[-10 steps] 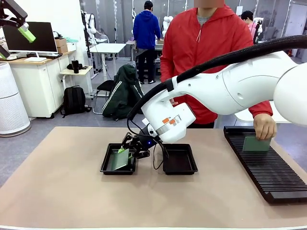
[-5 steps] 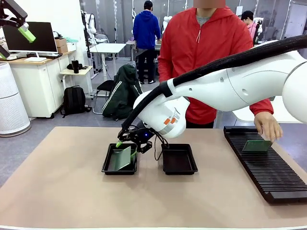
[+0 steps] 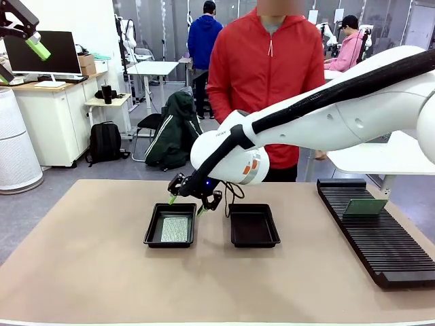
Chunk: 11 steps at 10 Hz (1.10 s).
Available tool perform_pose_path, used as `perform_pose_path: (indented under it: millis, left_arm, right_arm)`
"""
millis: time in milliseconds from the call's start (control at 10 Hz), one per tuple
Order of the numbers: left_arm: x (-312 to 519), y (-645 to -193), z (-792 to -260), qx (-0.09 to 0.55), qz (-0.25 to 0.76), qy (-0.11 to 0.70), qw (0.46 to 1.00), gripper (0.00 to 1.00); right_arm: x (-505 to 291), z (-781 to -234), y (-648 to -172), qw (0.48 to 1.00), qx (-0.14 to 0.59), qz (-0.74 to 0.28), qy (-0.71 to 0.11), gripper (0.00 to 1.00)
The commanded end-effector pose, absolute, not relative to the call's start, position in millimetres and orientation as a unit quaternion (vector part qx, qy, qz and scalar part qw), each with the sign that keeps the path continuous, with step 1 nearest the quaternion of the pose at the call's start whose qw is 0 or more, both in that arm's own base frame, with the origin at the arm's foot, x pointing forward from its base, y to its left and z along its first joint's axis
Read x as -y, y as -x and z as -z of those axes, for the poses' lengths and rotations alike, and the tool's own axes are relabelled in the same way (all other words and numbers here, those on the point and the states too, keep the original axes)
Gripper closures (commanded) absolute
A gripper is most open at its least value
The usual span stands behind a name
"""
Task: Inspect and transfer BCBs to ESD trays.
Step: Pick up the Blank PCB from the PCB Rack and place it in the left ESD tray.
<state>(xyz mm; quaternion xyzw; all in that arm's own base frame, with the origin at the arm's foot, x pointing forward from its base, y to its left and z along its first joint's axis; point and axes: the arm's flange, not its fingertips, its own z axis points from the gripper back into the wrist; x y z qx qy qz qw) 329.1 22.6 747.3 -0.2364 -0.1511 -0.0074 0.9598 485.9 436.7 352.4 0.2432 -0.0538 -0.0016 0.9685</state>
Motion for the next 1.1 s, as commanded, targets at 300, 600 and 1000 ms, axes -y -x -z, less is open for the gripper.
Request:
perform_pose_path:
  millis: [300,600,1000]
  left_arm:
    - [-23,-328,-745,0.151,0.007,0.237,0.96,0.0]
    - [-23,-328,-745,0.151,0.007,0.237,0.96,0.0]
    - [-23,-328,-745,0.151,0.007,0.237,0.96,0.0]
  right_arm:
    - [-436,-396,-461,0.986,0.053,-0.007,-0.155,0.0]
    - [-433,-408,-461,0.988,0.061,-0.005,-0.139,0.0]
    - [-432,-407,-463,0.986,0.054,-0.017,-0.156,0.0]
